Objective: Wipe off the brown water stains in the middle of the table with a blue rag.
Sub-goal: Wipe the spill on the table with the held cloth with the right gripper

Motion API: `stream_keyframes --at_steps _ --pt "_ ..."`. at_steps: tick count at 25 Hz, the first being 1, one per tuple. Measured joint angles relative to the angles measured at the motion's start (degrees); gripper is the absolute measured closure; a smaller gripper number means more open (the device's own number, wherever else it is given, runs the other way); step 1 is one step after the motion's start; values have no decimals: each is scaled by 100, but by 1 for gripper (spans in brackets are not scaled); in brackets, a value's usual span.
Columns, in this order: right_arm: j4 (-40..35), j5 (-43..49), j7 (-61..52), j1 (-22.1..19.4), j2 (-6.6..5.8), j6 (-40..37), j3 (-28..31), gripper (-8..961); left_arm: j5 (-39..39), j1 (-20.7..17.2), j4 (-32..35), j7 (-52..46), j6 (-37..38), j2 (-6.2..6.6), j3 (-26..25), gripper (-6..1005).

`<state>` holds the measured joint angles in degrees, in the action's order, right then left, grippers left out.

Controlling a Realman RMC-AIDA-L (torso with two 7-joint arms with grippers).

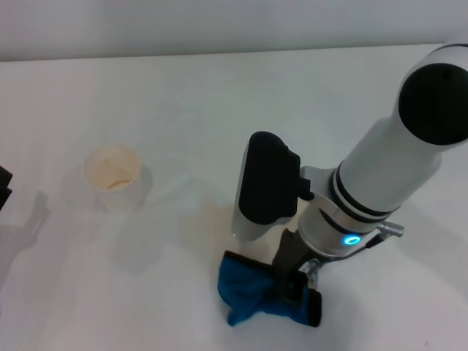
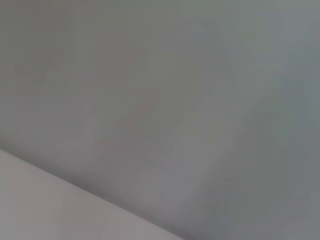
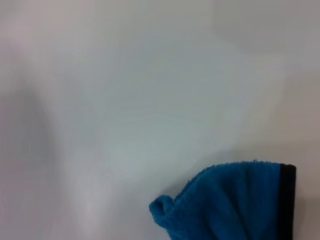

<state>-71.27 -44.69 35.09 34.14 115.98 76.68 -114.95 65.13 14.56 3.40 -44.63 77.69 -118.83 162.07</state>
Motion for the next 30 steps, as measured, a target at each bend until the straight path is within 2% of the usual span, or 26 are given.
stream_keyframes --at_steps 5,10,22,25,30 --pt "85 116 -31 -1 -31 -430 110 840 0 3 -6 -2 1 0 0 133" --pt "180 604 -44 10 -30 -612 463 841 0 3 -6 -2 2 0 0 133" --pt "1205 1171 120 323 -57 -1133 1977 840 -1 18 -6 -2 1 0 -4 133" --pt "1329 1195 100 366 -47 -1261 2118 840 -1 20 -13 -2 2 0 -9 133" --pt "1318 888 110 391 -7 -1281 1992 840 -1 24 -50 -2 1 0 -9 134"
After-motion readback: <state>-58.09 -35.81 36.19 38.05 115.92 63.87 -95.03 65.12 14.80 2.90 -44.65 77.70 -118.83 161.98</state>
